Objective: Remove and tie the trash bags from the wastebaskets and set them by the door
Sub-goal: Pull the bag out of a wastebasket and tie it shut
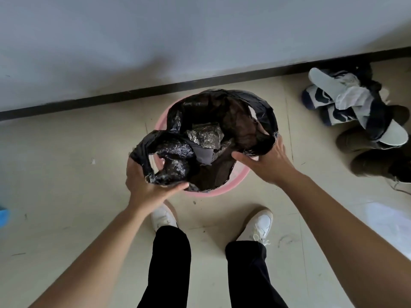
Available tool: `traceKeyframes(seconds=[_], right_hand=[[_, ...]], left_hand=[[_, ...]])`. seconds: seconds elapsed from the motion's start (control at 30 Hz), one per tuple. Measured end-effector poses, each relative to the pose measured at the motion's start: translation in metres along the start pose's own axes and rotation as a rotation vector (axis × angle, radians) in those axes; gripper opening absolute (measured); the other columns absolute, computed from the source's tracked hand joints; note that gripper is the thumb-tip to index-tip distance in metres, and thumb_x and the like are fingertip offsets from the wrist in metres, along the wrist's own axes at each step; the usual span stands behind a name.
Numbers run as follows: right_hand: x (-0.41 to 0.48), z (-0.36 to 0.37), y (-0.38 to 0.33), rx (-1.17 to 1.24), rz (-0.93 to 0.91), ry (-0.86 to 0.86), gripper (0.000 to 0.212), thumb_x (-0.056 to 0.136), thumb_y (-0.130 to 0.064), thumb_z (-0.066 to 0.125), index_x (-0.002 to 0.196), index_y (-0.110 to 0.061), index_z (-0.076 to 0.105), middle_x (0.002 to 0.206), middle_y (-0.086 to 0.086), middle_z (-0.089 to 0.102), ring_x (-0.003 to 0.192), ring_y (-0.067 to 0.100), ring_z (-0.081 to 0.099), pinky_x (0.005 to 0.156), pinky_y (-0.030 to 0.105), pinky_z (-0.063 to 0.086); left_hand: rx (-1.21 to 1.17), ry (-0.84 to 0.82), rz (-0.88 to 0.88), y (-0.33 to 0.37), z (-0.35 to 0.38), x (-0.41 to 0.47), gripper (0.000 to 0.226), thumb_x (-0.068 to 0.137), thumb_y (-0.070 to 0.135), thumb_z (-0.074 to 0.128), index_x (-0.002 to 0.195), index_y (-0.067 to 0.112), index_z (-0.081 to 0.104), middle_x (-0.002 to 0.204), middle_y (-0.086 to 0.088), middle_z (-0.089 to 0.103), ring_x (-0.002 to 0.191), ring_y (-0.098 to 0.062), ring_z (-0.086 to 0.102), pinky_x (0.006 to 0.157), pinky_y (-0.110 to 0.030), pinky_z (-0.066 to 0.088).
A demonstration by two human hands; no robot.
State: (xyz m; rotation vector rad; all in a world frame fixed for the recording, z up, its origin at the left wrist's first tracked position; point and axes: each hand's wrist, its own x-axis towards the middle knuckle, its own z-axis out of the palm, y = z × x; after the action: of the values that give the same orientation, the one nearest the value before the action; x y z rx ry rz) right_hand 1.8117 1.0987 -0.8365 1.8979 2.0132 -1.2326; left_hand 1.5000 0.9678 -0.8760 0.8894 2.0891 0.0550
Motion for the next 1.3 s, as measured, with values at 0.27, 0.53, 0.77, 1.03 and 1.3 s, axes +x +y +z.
traceKeyframes(seconds=[0.27, 0.53, 0.77, 1.03, 1.3], right_hand=[[0.028, -0.014, -0.049, 0.337, 0.022, 0.252, 0.026, 0.089, -0.033, 0.068, 0.106, -0.015, 0.065, 0.107, -0.003, 0.064, 0.104, 0.018, 0.061, 0.084, 0.026, 0.049], [-0.044, -0.075, -0.110, 0.778, -0.018, 0.381, 0.048, 0.076, -0.045, 0.081, 0.106, -0.012, 0.063, 0.099, -0.003, 0.073, 0.094, 0.008, 0.070, 0.084, 0.030, 0.057], [-0.137, -0.097, -0.108, 0.559, 0.217, 0.196, 0.027, 0.073, -0.045, 0.082, 0.085, -0.023, 0.070, 0.081, -0.002, 0.074, 0.075, 0.014, 0.070, 0.070, 0.038, 0.060], [-0.234, -0.096, -0.108, 1.109, 0.532, 0.535, 0.016, 0.083, -0.037, 0.070, 0.083, -0.022, 0.065, 0.090, -0.005, 0.071, 0.092, 0.016, 0.068, 0.083, 0.033, 0.054], [-0.302, -0.063, -0.070, 1.374, 0.391, 0.470, 0.038, 0.079, -0.054, 0.071, 0.087, -0.017, 0.068, 0.090, 0.004, 0.075, 0.084, 0.020, 0.072, 0.080, 0.035, 0.059]], left_hand=[[-0.297, 0.281, 0.528, 0.127, -0.033, 0.007, 0.020, 0.099, 0.030, 0.056, 0.098, 0.011, 0.062, 0.091, -0.001, 0.065, 0.085, -0.001, 0.062, 0.073, -0.033, 0.048], [-1.266, 0.228, 0.019, 0.168, -0.097, -0.062, 0.020, 0.093, 0.019, 0.063, 0.106, 0.006, 0.055, 0.073, -0.006, 0.064, 0.068, -0.018, 0.064, 0.068, -0.030, 0.054], [-0.937, 0.213, -0.033, 0.157, -0.126, -0.123, 0.028, 0.096, 0.039, 0.059, 0.075, 0.020, 0.060, 0.070, 0.005, 0.060, 0.076, -0.017, 0.058, 0.071, -0.032, 0.044], [-1.543, 0.005, -0.177, 0.169, -0.149, -0.207, 0.048, 0.104, 0.041, 0.039, 0.062, 0.019, 0.035, 0.054, -0.003, 0.056, 0.068, -0.028, 0.069, 0.089, -0.046, 0.056], [-1.346, -0.217, -0.177, 0.118, -0.079, -0.278, 0.037, 0.091, 0.031, 0.057, 0.063, 0.020, 0.036, 0.057, 0.004, 0.021, 0.049, -0.013, 0.022, 0.054, -0.027, 0.042]])
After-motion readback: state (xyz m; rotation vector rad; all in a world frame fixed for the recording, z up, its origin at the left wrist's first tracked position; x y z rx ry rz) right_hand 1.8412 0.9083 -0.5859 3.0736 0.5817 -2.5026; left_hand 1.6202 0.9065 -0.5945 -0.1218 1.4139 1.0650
